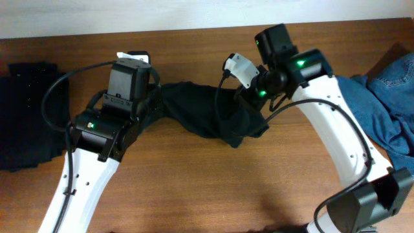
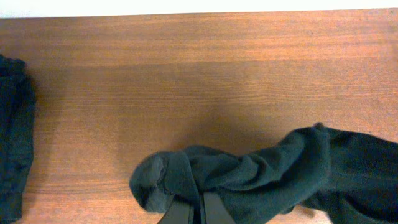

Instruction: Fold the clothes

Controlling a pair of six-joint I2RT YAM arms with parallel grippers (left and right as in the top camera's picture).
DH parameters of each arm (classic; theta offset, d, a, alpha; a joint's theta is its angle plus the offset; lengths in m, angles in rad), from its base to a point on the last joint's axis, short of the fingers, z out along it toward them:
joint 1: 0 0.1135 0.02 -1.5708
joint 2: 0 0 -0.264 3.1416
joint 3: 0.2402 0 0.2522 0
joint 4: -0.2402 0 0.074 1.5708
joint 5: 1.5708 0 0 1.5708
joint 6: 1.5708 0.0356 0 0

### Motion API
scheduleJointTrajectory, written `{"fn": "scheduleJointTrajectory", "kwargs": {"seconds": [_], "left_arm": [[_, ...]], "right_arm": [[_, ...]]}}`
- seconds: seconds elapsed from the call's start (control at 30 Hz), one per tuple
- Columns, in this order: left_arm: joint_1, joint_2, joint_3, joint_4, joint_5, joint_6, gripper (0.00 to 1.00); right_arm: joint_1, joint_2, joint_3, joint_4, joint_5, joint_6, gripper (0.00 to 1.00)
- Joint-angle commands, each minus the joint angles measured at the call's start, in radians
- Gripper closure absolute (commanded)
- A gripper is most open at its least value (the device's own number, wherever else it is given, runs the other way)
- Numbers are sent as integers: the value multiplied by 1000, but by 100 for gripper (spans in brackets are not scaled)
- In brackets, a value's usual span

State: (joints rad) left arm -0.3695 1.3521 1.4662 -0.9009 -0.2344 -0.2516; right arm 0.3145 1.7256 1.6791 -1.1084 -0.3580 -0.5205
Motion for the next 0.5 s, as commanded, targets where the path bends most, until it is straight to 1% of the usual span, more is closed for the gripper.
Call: {"fn": "scheduleJointTrajectory", "kwargs": {"seconds": [0.0,0.13,0.23,0.27,0.3,0.33,0.37,0.4,0.43,0.47], "left_arm": [[-3,-4,8,2,11,-10,99],[-3,-4,8,9,11,-10,99],[-3,-4,8,10,11,-10,100],[-3,-4,8,10,11,-10,99],[-3,-4,8,9,11,-10,99],[-3,-4,8,10,11,-10,99],[-3,-4,8,10,11,-10,99],[-3,-4,8,10,11,-10,99],[-3,-4,8,10,11,-10,99],[-3,-4,8,10,11,-10,99]], "right_arm": [[-7,0,-95,93,29,5,96],[-7,0,-199,256,87,12,96],[-7,1,-229,341,117,51,96],[-7,1,-230,353,121,58,93],[-7,1,-230,367,128,62,81],[-7,0,-230,376,133,66,63],[-7,0,-230,378,134,67,56],[-7,0,-230,379,135,66,38],[-8,0,-230,379,135,66,16],[-8,0,-229,379,135,68,9]]}}
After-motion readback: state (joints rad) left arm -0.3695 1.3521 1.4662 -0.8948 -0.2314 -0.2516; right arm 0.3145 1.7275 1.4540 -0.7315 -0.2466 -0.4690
